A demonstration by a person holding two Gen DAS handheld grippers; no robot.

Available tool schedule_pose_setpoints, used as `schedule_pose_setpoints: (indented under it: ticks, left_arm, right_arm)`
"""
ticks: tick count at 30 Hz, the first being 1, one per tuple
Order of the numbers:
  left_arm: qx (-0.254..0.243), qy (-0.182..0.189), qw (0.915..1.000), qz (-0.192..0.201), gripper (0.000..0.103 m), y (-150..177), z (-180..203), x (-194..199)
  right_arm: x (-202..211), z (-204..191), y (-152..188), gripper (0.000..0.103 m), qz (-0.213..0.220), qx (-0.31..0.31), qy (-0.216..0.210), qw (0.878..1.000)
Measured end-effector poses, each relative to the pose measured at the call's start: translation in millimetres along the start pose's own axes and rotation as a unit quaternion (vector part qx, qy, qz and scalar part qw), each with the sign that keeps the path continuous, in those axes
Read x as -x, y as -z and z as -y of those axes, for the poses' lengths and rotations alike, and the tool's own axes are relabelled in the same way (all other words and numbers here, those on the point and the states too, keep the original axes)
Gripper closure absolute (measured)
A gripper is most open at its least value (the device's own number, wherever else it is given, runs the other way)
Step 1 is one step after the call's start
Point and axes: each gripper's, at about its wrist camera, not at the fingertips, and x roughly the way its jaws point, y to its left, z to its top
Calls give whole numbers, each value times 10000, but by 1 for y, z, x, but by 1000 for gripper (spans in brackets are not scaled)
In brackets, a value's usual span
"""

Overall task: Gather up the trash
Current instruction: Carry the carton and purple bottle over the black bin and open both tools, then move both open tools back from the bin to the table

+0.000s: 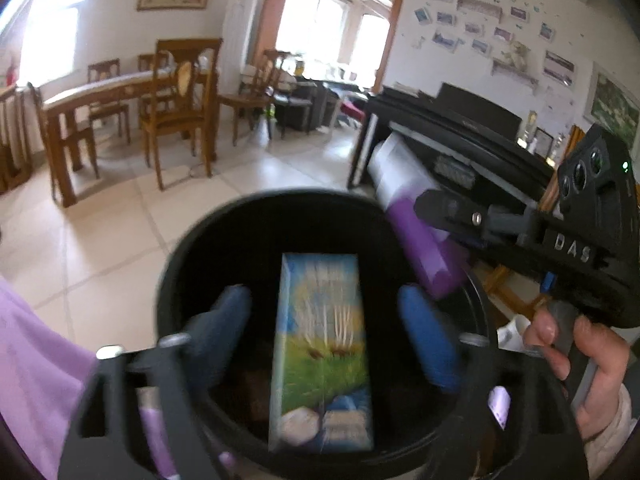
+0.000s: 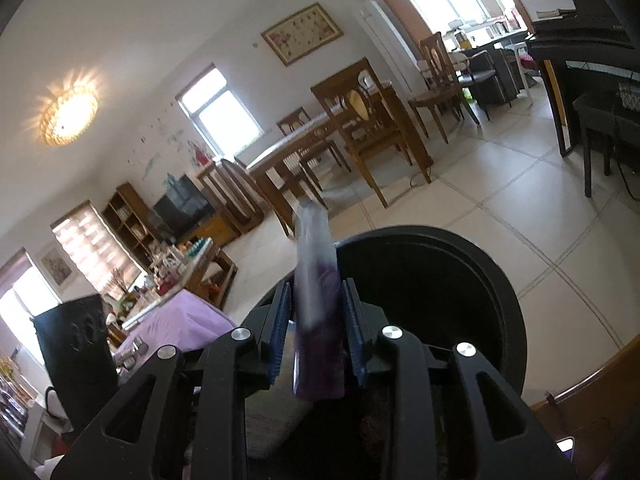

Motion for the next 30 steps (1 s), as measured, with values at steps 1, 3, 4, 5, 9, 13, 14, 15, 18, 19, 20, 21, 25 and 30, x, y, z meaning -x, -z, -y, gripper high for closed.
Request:
schedule_pose_setpoints:
  ticks: [1,3,4,5,9,13,14,15,18,19,20,21,25,30]
  left_arm:
    - [1,-18,10000,70,10,0,-2,5]
    - [-16,-68,9999,136,8,-1,-5,17]
    - [-21,-107,9998,176,7,-1,-6,22]
    - [-26,-140,9996,230,7,-1,-8,28]
    - [30,-289,9988,400,6,3,-21,60]
    - [221,-483,9967,616,6,10,-42,99]
    - [266,-524,9961,655,6,12,-47,108]
    - [321,-610,9951,712,6,15,-55,119]
    - [469,-943,9906,874,6,26,-80,155]
    - [538,-1048,9886,935,6,30,-89,168]
    - [608,-1144,9865,997,6,34,-99,181]
    - [697,-1261,9836,1081,6,39,-110,196]
    - [987,-1776,9711,1249,6,63,-153,254]
    - [1410,-2611,9465,1267,6,102,-215,323]
  right_arm:
    - [2,-1,0,35,15,-4,3,10000]
    - [10,-3,1,10,212,12,91,9997]
    - [12,-4,1,10,293,61,92,9995]
    - [14,-7,0,10,315,159,115,9993]
    - [18,-14,-1,5,366,229,149,9990]
    - [15,-25,3,5,239,298,226,9990]
    - [12,-29,3,5,193,317,233,9990]
    - [10,-32,4,5,141,338,233,9991]
    - [-1,-49,11,5,-62,455,191,9988]
    - [-5,-56,13,5,-136,512,177,9984]
    - [-8,-63,15,5,-193,560,149,9981]
    - [-13,-72,18,5,-264,626,95,9976]
    - [-32,-111,32,5,-555,896,-148,9943]
    - [-60,-167,55,5,-978,1257,-619,9853]
